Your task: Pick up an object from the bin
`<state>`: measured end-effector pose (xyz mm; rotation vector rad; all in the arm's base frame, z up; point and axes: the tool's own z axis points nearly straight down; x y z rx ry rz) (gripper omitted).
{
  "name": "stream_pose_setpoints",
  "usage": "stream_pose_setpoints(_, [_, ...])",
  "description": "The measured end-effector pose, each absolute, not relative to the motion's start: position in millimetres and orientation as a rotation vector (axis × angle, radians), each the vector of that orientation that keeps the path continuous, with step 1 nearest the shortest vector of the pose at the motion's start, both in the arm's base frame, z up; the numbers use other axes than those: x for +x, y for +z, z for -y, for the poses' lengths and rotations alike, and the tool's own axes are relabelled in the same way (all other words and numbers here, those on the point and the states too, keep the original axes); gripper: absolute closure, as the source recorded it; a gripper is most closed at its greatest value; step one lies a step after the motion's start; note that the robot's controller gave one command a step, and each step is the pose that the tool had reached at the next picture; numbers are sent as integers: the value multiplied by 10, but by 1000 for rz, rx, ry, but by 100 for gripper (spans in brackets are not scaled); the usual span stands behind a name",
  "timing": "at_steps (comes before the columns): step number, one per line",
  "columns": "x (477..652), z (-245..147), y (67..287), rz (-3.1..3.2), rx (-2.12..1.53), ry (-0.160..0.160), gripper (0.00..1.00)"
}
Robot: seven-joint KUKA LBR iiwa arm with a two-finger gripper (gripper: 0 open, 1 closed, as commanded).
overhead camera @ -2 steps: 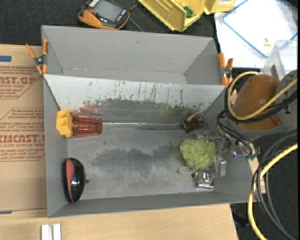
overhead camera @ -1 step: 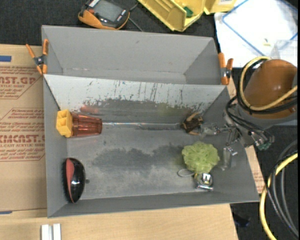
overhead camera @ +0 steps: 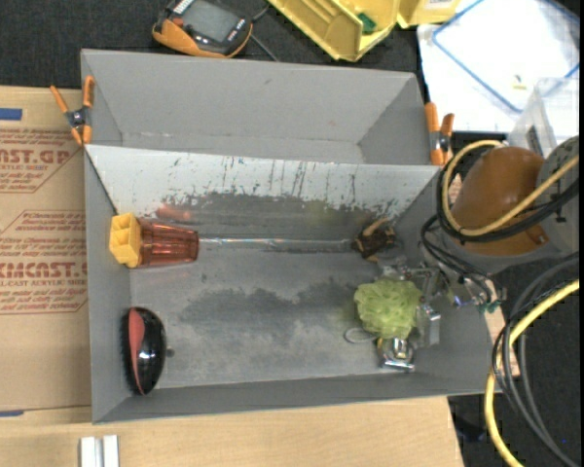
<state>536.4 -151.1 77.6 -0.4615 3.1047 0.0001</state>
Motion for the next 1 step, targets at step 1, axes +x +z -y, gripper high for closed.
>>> stream_pose_setpoints(1, [5261, 1393, 713, -3028, -748, -16, 0])
